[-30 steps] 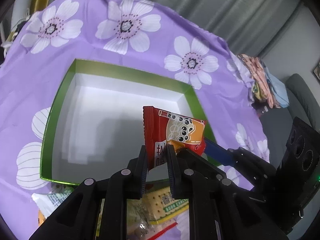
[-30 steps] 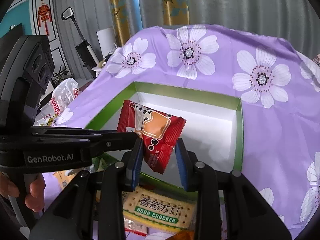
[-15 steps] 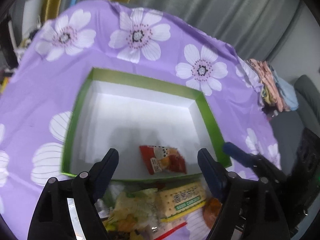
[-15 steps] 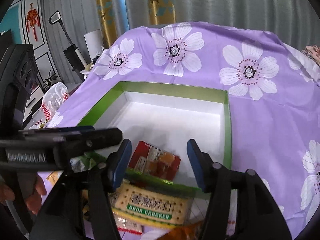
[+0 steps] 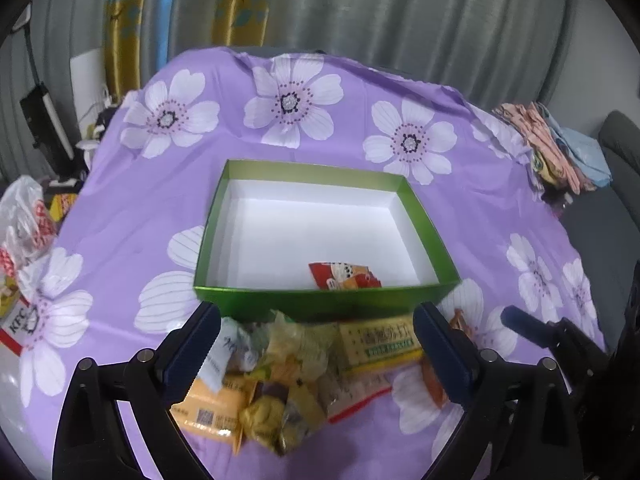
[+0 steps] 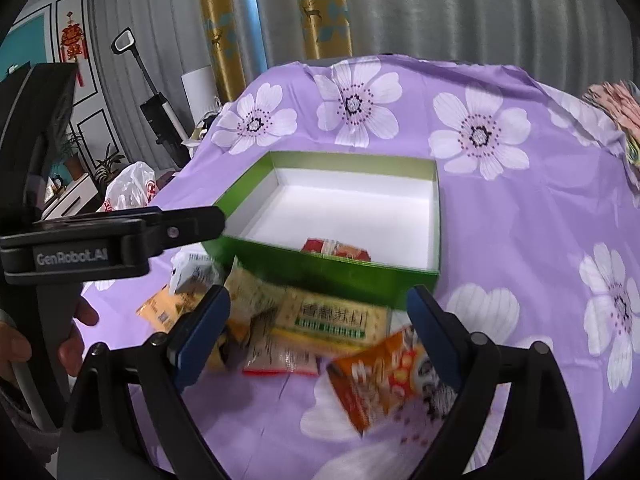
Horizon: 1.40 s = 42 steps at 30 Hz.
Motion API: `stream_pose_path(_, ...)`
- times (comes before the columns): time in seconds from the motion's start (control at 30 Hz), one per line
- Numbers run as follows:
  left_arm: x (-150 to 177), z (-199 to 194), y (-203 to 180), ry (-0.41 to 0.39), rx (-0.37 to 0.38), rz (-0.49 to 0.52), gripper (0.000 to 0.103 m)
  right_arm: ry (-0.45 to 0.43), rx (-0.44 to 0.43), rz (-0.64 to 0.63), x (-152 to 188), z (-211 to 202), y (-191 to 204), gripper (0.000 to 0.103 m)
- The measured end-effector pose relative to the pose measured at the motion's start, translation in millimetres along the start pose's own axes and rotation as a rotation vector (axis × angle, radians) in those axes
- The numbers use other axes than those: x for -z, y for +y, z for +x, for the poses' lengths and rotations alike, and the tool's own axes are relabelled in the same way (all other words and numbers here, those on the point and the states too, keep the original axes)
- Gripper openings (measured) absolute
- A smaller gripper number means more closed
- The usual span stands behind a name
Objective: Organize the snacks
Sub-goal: 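Open the right tool to drop the packet into the box, then reach the right tool toward the gold-wrapped snack bag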
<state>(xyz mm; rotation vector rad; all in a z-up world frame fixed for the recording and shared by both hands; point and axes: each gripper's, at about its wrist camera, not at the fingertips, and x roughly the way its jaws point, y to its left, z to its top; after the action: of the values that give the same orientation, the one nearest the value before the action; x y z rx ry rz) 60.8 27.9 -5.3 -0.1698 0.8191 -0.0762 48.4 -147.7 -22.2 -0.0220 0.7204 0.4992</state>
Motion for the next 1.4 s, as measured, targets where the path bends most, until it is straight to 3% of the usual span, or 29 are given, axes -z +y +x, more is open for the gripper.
stream_pose_path(0.27,19.3,-33.9,-9.9,-0.08,-0.049,0.041,0.097,-0.024,-0.001,-0.003,6.4,-26.8,7.1,0.093)
stream_pose_path(0.97,44.7,-82.8,-17.0,-0.155,-0.119,0.059,0.097,-0.053,-0.032,-0.058,16.3,-59.6,40.0,0.096)
stream_pose_path(1.4,54.5,-78.2,-1.2,-0.125,-0.099,0.031,0.097,-0.013,-0.038,-0.104,23.2,-51.2,61.9,0.097)
